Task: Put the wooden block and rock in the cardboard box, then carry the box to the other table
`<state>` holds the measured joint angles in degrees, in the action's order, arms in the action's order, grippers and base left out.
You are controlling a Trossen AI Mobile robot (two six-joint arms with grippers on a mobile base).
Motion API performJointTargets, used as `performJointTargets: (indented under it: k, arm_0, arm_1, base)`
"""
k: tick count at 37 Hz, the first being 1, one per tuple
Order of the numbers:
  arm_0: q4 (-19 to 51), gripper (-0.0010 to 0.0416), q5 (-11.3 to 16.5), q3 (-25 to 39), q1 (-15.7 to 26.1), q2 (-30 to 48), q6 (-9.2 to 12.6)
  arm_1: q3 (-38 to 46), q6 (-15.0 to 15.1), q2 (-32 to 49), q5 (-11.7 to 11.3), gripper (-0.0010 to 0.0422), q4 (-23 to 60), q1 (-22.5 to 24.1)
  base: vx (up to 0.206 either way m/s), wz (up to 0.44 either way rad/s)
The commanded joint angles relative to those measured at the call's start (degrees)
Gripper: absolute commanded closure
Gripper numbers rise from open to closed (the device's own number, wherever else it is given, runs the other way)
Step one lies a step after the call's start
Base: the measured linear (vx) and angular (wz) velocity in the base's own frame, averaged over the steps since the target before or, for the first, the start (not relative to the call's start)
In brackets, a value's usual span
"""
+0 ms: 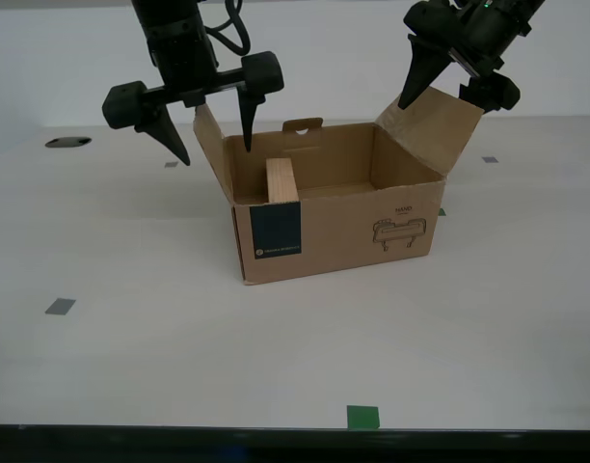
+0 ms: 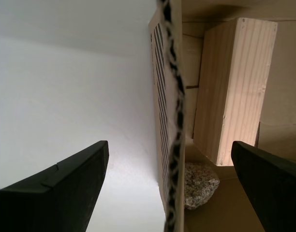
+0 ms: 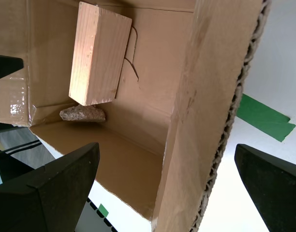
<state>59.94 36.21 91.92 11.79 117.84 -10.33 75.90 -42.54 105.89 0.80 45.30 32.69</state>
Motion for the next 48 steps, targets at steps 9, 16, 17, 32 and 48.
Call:
performJointTargets:
  k: [9, 16, 17, 32, 48]
  arm_0:
    - [0.2, 0.0016, 0.4, 0.0, 0.6, 0.0, -0.2]
    - [-1.9, 0.0016, 0.4, -2.9, 1.5, 0.0, -0.2]
    - [-2.2, 0.0016, 0.4, -3.5, 1.5, 0.0, -0.2]
    - [-5.7, 0.0016, 0.4, -6.1, 1.6, -0.1, -0.1]
    - [-4.5, 0.0016, 0.4, -2.4, 1.7, -0.1, 1.1]
  arm_1:
    - [0.0, 1.5, 0.4, 0.3, 0.0067, -0.7, 0.0]
    - [0.0, 2.1, 0.4, 0.3, 0.0066, -0.7, 0.0]
    - [0.0, 2.1, 0.4, 0.3, 0.0066, -0.7, 0.0]
    - [0.0, 2.3, 0.4, 0.3, 0.0067, -0.7, 0.0]
    - [0.0, 2.5, 0.4, 0.0, 0.0066, -0.7, 0.0]
  base:
    - [0.000, 0.000]
    - [0.000, 0.000]
    - [0.000, 0.000]
    - [0.000, 0.000]
    - [0.000, 0.000]
